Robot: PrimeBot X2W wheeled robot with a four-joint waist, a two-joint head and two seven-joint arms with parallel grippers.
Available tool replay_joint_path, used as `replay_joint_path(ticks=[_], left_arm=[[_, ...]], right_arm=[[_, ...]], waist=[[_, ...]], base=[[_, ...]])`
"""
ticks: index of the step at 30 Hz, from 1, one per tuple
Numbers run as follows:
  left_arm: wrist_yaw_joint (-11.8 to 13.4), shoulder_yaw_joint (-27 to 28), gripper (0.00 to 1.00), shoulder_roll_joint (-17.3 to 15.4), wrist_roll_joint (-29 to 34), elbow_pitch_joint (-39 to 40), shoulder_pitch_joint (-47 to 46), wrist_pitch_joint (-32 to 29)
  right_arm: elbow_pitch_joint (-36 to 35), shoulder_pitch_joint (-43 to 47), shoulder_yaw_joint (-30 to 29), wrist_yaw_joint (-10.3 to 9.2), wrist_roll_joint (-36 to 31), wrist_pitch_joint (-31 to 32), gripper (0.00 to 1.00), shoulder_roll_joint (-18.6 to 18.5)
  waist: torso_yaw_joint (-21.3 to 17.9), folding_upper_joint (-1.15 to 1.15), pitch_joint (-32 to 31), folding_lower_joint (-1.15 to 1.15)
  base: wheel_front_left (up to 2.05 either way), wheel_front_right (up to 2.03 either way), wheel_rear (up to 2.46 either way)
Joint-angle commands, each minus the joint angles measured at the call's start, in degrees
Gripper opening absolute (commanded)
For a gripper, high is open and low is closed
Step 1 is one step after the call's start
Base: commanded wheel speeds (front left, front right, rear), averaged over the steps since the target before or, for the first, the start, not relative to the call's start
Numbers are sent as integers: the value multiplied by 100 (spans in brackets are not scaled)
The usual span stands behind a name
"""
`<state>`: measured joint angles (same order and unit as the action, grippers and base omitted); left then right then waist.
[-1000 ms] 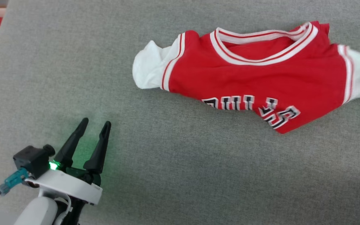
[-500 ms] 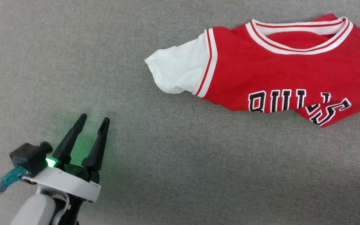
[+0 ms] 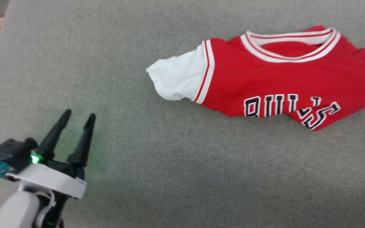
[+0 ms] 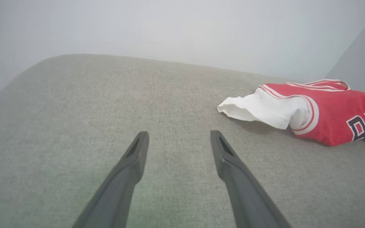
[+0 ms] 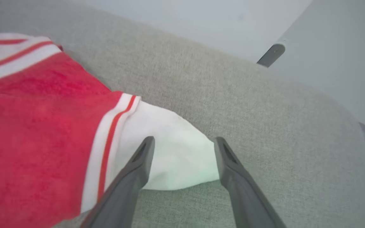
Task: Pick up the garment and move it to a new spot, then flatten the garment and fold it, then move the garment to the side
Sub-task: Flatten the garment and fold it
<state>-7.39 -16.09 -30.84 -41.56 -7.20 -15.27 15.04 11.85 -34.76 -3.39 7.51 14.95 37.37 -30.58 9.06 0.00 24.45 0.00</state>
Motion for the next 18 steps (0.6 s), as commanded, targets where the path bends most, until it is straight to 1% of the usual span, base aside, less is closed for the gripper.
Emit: replay_joint_path(ticks=[1,5,9,10,12,14,18], left_arm=[[13,51,100,-102,62,47,-71,-36],[63,121,100,-387,144,194,-148,-208],[56,158,100,-760,197,361,-334,-511],[49,138,100,-864,251,395,-413,-600],[28,77,100,-1000,215,447,-611,-795],[9,-21,100,-1209,239,458,-865,-1028],[-12,-436,100,-1400,-47,346,-1525,-1590]], right_arm=[[-124,187,-59,-4,-32,-241,100,22],[-564,690,-95,-4,72,-856,100,247],[-1103,1279,-125,-4,109,-1555,100,720],[-1244,1435,-129,-4,28,-1745,100,884],[-1494,1784,-117,-4,-59,-2105,100,1346],[-1686,2074,-5,-4,-165,-2423,100,1731],[-1813,2591,180,-4,-414,-2997,100,2388]], waist=[[-176,0,-301,0],[-365,0,-600,0],[-610,0,-794,0],[-669,0,-825,0],[-790,0,-869,0],[-927,0,-872,0],[-1166,0,-862,0]], base=[[0,0,0],[0,0,0],[0,0,0],[0,0,0],[0,0,0],[0,0,0],[0,0,0]])
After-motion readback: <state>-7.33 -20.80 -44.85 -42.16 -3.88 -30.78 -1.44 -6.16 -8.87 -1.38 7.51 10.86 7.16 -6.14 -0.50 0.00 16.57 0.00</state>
